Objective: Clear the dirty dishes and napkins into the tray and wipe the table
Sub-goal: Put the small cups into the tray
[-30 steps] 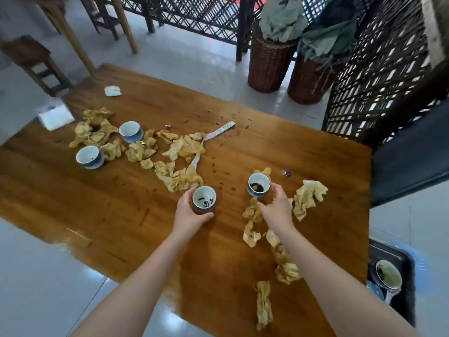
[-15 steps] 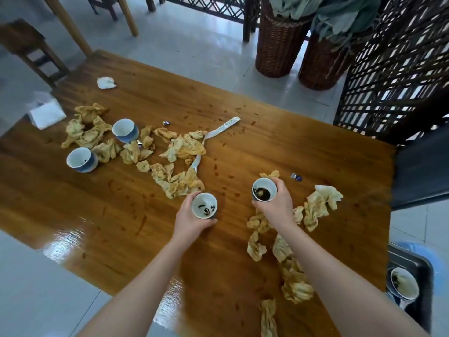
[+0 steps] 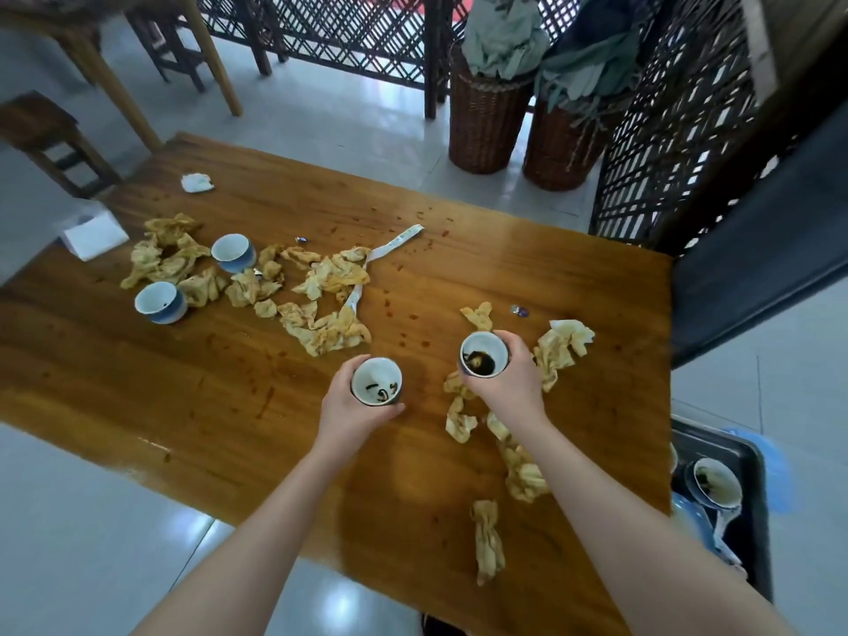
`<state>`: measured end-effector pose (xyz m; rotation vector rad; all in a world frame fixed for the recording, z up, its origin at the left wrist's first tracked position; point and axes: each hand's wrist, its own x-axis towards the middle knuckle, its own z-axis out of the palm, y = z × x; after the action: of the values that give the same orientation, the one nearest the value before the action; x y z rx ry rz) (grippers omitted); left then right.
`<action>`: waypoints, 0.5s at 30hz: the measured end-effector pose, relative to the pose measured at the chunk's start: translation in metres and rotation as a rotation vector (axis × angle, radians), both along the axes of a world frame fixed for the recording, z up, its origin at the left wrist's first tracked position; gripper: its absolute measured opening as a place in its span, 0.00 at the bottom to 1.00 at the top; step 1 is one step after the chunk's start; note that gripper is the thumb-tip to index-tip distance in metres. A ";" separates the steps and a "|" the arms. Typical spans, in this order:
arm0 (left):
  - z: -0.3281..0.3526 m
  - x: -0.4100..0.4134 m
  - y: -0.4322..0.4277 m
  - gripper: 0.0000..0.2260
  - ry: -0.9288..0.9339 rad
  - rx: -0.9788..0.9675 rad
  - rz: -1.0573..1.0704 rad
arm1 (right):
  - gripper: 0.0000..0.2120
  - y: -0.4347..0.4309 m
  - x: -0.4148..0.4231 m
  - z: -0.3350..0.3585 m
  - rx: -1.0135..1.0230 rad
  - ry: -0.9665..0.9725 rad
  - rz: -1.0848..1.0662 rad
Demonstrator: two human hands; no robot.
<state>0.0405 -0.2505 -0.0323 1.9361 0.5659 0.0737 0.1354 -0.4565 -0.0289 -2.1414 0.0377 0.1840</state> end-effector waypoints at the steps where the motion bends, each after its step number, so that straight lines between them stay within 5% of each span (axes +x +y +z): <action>1: 0.003 -0.009 -0.004 0.33 -0.011 -0.007 -0.004 | 0.35 -0.004 -0.010 0.003 0.000 -0.006 -0.001; 15: 0.037 -0.137 -0.076 0.32 -0.139 -0.039 -0.088 | 0.35 -0.081 -0.184 0.031 0.011 -0.121 -0.087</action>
<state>-0.0965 -0.3264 0.0048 1.8989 0.3869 0.1391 -0.0490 -0.5372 0.0026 -2.1314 0.0587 0.0033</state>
